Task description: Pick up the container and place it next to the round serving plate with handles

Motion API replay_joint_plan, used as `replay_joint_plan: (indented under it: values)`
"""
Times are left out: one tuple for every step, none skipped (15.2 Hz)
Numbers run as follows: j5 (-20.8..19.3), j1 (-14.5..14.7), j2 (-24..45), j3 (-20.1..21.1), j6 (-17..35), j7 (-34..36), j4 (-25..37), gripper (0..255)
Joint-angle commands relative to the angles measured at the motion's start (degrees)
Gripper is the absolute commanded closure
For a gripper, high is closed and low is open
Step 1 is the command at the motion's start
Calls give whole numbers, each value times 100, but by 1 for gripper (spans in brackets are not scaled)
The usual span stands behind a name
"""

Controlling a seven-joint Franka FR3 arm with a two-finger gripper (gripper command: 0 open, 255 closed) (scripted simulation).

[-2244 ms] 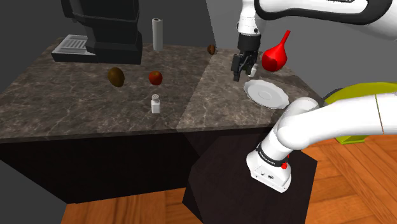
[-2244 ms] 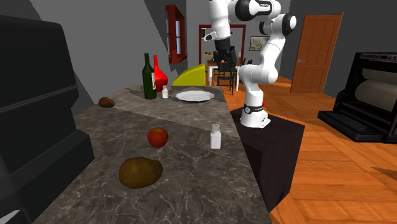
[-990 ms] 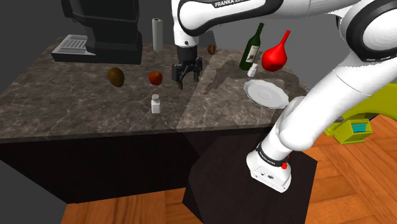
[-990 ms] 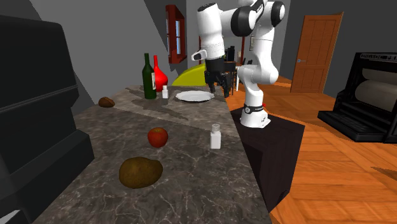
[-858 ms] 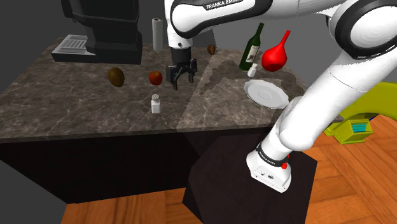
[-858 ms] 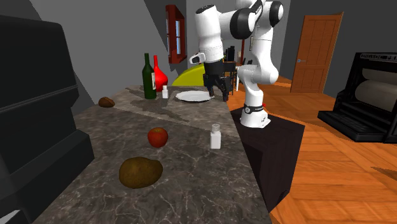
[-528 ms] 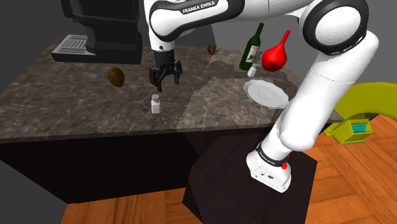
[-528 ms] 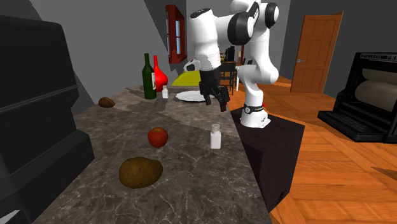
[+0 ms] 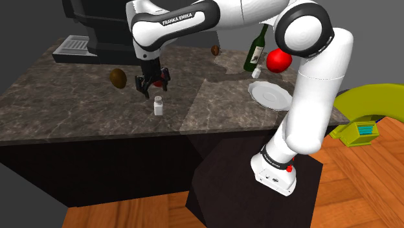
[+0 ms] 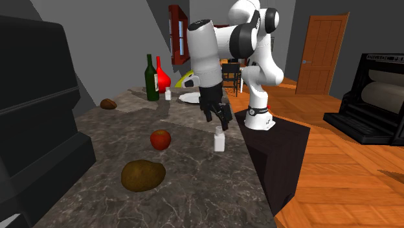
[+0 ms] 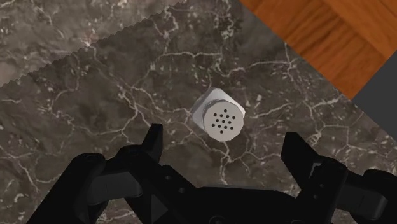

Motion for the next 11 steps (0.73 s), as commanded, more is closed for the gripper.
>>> replay_joint_plan:
  values:
    - [-4,9,37,2,138,6,-98,0]
    - [-4,11,44,3,213,6,-167,0]
    - [-4,14,52,3,288,6,-233,0]
    - [-4,16,61,4,363,6,-299,0]
    - [-4,17,65,4,406,6,-338,0]
    - [-5,17,66,4,405,7,-336,0]
    - [-5,17,66,4,405,7,-336,0]
    - [-5,17,67,4,405,7,-336,0]
    - [-5,17,67,4,405,7,-336,0]
    - [-5,17,67,4,405,7,-336,0]
    - [-5,17,67,4,405,7,-336,0]
